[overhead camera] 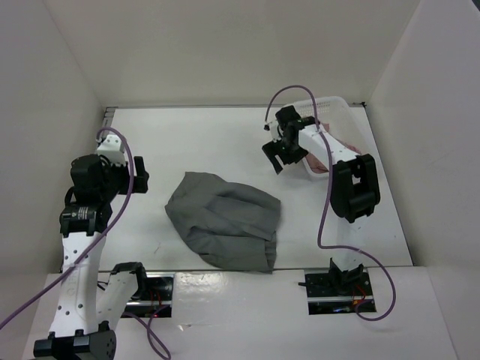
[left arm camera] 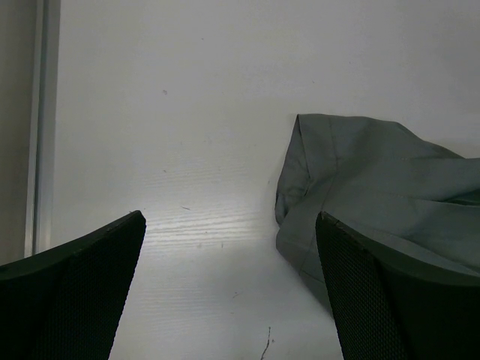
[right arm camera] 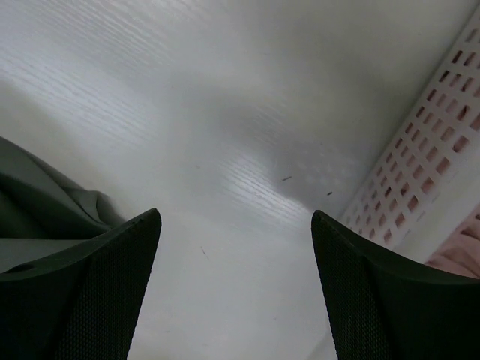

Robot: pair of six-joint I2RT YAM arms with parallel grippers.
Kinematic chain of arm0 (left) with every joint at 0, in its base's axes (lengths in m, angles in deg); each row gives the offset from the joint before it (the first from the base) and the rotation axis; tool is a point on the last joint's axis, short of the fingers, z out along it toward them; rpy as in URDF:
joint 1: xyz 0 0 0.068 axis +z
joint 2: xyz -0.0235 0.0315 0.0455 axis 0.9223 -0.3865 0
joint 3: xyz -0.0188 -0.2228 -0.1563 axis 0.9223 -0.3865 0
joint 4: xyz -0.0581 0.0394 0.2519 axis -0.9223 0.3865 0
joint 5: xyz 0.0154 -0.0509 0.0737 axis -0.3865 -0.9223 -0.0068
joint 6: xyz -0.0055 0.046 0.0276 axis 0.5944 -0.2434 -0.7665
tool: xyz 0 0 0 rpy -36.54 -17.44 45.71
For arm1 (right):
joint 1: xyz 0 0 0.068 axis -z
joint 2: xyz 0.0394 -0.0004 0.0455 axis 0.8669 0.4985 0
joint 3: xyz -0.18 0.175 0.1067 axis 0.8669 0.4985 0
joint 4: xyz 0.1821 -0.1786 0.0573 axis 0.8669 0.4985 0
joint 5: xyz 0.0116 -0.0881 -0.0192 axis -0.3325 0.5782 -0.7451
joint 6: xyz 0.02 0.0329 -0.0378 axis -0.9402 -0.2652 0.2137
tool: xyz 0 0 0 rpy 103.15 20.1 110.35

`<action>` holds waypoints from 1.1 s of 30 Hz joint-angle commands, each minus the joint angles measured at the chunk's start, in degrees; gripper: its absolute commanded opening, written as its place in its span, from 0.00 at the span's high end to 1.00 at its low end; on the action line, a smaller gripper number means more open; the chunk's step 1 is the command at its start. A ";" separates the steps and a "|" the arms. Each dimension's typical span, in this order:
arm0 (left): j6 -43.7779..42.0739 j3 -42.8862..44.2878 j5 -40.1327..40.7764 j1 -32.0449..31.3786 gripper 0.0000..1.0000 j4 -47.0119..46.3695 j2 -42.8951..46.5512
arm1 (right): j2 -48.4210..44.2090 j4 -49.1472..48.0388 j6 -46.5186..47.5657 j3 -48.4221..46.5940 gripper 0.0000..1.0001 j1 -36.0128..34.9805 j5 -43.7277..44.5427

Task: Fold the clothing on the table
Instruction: Flatten the skirt out

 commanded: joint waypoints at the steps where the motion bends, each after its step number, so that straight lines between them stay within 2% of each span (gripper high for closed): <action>1: -1.04 0.14 -1.89 0.38 0.00 -1.35 -0.16 | -3.74 -7.42 1.29 2.12 0.14 0.09 -1.10; 6: -1.04 0.14 -1.89 0.38 0.00 -1.35 -0.16 | -3.22 -10.13 1.83 5.46 0.14 0.61 0.46; 13: -1.04 0.14 -1.89 0.38 0.00 -1.35 -0.16 | 0.03 -13.83 3.58 7.93 0.14 8.16 2.67; 21: -1.04 0.14 -1.89 0.38 0.00 -1.35 -0.16 | 3.46 -14.97 2.36 0.13 0.14 13.53 3.72; 29: -1.04 0.14 -1.89 0.38 0.00 -1.35 0.37 | 5.49 -18.75 -0.99 -5.33 0.13 14.06 0.65; 33: -1.04 -0.38 -1.37 0.38 0.00 -1.35 0.37 | 9.69 -18.76 -3.62 -10.60 0.13 14.06 0.65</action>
